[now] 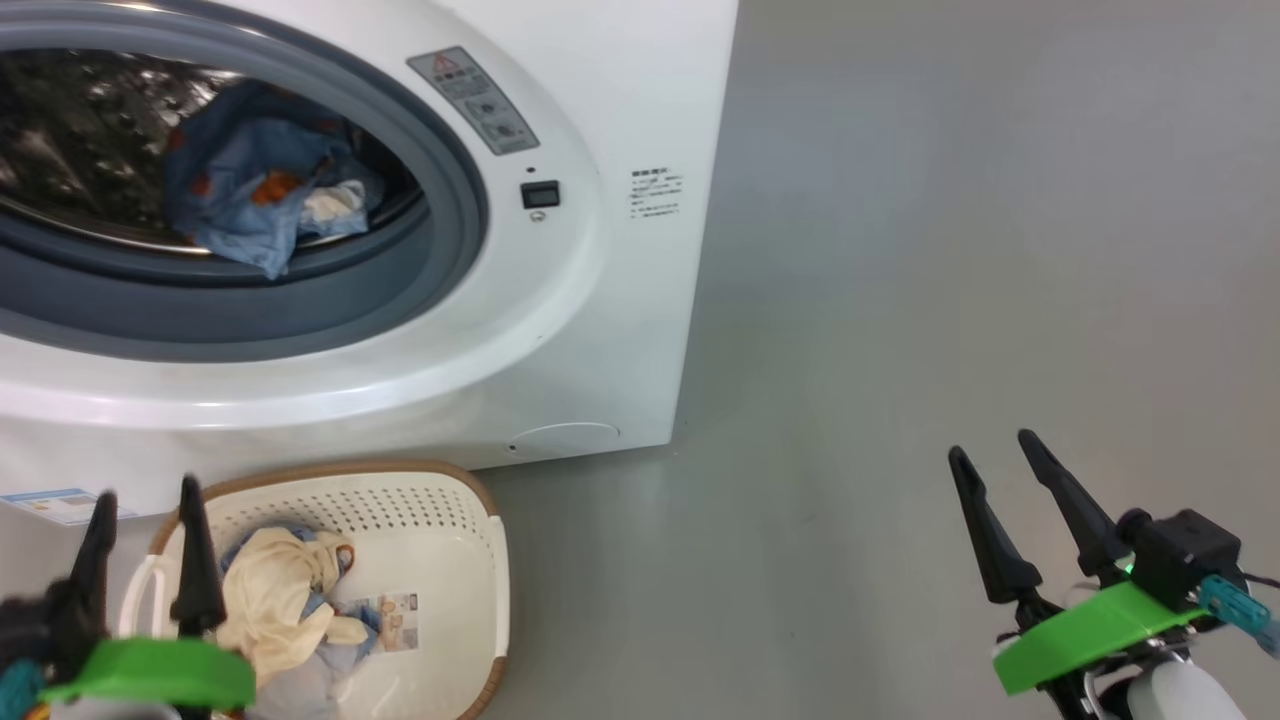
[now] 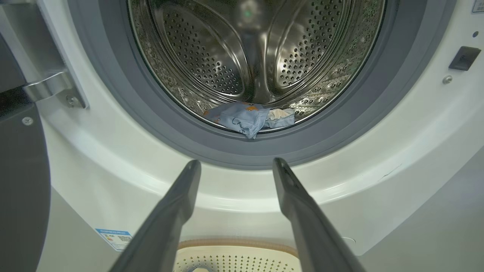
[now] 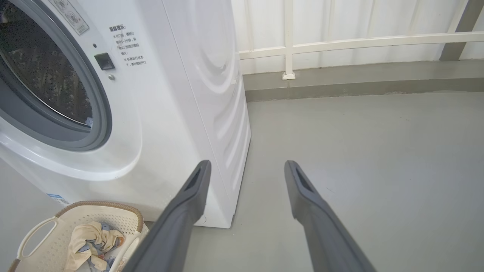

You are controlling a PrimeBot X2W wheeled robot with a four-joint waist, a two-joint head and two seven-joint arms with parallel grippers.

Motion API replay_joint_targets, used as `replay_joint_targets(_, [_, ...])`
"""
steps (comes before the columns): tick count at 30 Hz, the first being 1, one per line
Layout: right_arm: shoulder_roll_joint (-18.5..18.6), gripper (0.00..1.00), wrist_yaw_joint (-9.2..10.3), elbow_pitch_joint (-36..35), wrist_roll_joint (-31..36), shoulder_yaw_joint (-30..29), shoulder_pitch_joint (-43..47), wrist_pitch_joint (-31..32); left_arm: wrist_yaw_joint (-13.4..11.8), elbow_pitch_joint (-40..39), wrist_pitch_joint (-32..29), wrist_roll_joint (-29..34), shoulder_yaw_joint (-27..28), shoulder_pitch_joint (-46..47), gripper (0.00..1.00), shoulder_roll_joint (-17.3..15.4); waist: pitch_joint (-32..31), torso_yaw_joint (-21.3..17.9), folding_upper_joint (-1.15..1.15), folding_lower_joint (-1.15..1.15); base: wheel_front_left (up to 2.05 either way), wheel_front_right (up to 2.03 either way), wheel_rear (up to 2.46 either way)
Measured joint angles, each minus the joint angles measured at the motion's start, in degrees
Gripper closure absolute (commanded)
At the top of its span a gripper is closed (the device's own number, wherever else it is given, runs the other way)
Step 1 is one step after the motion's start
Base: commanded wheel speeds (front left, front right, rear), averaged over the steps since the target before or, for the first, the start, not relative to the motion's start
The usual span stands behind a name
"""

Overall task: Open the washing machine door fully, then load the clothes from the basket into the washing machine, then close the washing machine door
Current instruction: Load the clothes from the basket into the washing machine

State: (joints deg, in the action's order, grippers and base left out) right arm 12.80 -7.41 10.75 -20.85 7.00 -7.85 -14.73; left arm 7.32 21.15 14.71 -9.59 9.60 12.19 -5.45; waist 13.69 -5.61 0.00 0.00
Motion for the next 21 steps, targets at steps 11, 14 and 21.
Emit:
replay_joint_targets(11, [0.24, 0.00, 0.00, -1.38, 0.01, -2.27, 2.11, 0.00, 0.00, -10.48, 0.00, -0.15, 2.12, -11.74, 0.00, 2.07, -0.13, 1.07, 0.00, 0.00, 0.00, 0.00, 0.00])
replay_joint_targets(14, [-0.04, 0.00, 0.00, -1.55, 0.08, -2.40, 2.11, 0.00, 0.00, -11.67, 0.00, -0.15, 2.24, -12.18, 0.00, 2.31, 0.30, 1.20, 0.00, 0.00, 0.00, 0.00, 0.00])
replay_joint_targets(21, [-0.22, 0.00, 0.00, -1.58, 0.11, -2.19, 1.98, 0.00, 0.00, -11.48, 0.00, -0.15, 2.65, -12.12, 0.00, 2.47, 1.06, 1.11, 0.00, 0.00, 0.00, 0.00, 0.00])
